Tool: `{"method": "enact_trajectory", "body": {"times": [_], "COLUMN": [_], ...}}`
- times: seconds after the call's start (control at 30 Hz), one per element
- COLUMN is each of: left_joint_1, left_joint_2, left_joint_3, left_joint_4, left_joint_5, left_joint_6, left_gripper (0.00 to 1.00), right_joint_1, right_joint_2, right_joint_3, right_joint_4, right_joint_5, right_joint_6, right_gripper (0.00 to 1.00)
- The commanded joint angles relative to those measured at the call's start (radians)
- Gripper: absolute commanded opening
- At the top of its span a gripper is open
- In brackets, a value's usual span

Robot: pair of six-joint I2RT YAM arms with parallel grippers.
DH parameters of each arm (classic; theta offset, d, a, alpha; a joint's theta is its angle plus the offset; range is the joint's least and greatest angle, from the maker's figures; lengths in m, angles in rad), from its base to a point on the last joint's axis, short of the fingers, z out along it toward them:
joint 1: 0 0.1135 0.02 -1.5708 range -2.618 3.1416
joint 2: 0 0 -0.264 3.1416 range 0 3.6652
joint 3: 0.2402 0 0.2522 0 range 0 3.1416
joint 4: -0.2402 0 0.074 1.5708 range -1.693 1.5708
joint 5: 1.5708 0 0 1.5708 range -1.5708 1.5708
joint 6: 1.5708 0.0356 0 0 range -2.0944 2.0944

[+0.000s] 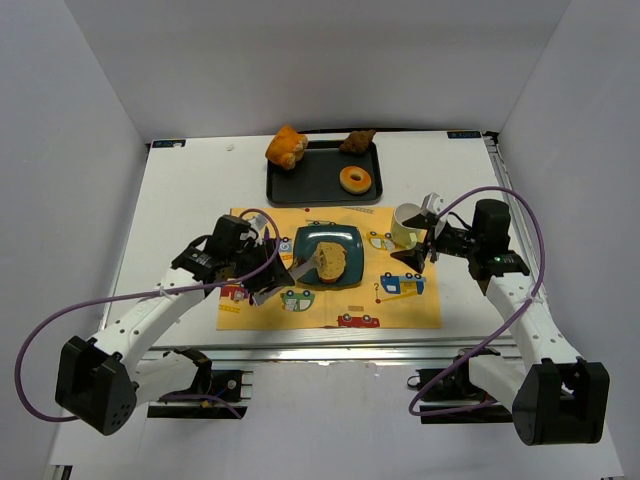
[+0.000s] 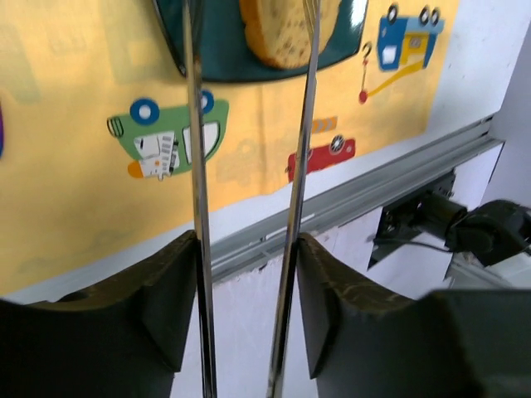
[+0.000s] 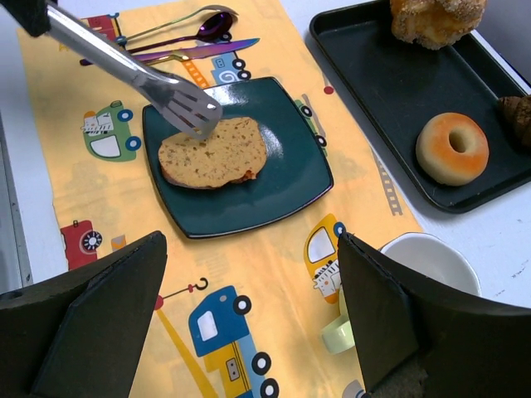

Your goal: Place the bread

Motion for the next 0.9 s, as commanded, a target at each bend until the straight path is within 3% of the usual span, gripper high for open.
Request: {"method": "enact_trajectory", "body": {"times": [0.0, 0.2, 0.3, 0.33, 0.4, 0.43, 0.63, 0.77, 0.87], "left_joint_1": [0.001, 0.004, 0.042, 0.079, 0.125, 0.185, 0.393, 0.538, 0.601], "left_joint_2": [-0.014, -0.005, 0.004, 0.012, 0.021, 0.026, 0.147, 0.291, 0.376], "left_joint_3": [0.076, 0.177, 0.246, 0.263, 0.275, 0.264, 0.070, 0.013, -0.025], "left_joint_4": [0.035, 0.015, -0.040, -0.075, -0.066, -0.045, 0.281, 0.421, 0.523], "left_joint_5": [-0.030, -0.125, -0.244, -0.291, -0.392, -0.476, -0.604, -0.496, -0.411], "left_joint_6": [0.006, -0.003, 0.058, 0.084, 0.179, 0.216, 0.576, 0.673, 0.704], "left_gripper": [0.60, 0.58, 0.25, 0.07, 0.00, 0.00, 0.00, 0.00, 0.09], "right_joint_1": [-0.005, -0.005, -0.005, -0.005, 0.001, 0.006, 0.061, 0.063, 0.063], "right_joint_2": [-0.020, -0.017, -0.012, -0.010, 0.003, 0.009, 0.068, 0.078, 0.092], "right_joint_3": [0.028, 0.031, 0.034, 0.036, 0.039, 0.040, 0.115, 0.138, 0.145], "right_joint_4": [-0.018, -0.039, -0.061, -0.070, -0.081, -0.091, -0.212, -0.236, -0.217], "right_joint_5": [-0.014, -0.020, -0.029, -0.043, -0.077, -0.083, -0.062, -0.031, -0.005], "right_joint_6": [-0.024, -0.045, -0.080, -0.088, -0.113, -0.120, -0.250, -0.255, -0.207], "right_gripper": [0.88, 0.88, 0.88, 0.88, 0.86, 0.84, 0.77, 0.79, 0.82]}}
